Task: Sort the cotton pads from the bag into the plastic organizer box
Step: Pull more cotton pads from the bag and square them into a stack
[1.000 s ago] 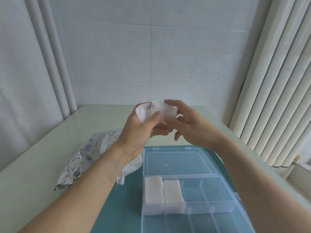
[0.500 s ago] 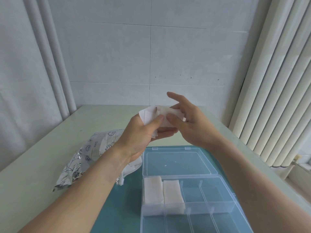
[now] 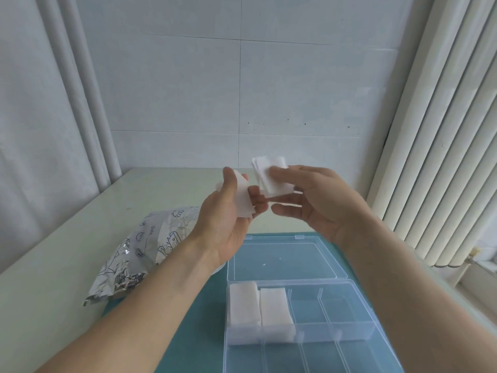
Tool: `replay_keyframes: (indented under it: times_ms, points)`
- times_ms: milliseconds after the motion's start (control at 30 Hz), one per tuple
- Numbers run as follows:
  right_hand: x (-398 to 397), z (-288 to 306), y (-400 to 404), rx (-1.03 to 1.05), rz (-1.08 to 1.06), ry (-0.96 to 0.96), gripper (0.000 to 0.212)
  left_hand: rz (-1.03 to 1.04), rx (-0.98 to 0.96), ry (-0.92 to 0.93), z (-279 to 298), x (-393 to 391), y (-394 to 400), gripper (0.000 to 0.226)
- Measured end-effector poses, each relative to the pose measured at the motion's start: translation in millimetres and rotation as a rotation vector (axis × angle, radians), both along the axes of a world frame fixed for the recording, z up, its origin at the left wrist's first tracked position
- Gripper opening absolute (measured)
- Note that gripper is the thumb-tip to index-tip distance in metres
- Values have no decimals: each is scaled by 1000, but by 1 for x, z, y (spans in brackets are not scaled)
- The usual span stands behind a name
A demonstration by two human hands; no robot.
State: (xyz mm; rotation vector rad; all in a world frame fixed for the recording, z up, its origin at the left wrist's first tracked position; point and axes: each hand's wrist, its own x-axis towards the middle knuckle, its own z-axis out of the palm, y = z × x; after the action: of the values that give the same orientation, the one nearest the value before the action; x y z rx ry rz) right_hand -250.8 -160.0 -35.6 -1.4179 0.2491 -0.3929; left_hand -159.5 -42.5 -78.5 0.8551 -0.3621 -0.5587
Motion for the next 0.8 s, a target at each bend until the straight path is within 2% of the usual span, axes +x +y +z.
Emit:
replay_keyframes:
  times_ms: [133, 333, 400, 467, 500, 633, 700, 767, 800]
  points:
    - [6, -15, 6, -161, -29, 104, 21, 11, 7, -10, -3, -7, -2, 58]
    - [12, -25, 13, -167, -95, 99, 24, -50, -1, -30, -5, -10, -3, 72]
    - [14, -29, 15, -222, -118, 93, 29, -60, -24, -56, -3, -14, -3, 53]
    - [12, -31, 16, -381, -156, 85, 31, -48, 23, -142, -2, -15, -3, 27]
    - [10, -30, 15, -465, -168, 86, 31, -39, 36, -178, -2, -16, -3, 20]
    - [2, -13, 5, -854, -60, 230, 19, -70, 37, -129, -3, -12, 1, 9]
    - [1, -5, -7, -1024, -184, 264, 17, -141, 42, -131, -4, -9, 4, 12]
    - [-2, 2, -15, -1018, -338, 189, 15, -202, 109, -210, -4, -8, 7, 15]
    - [-3, 3, -18, -982, -311, 164, 19, -238, 142, -271, -4, -8, 9, 16]
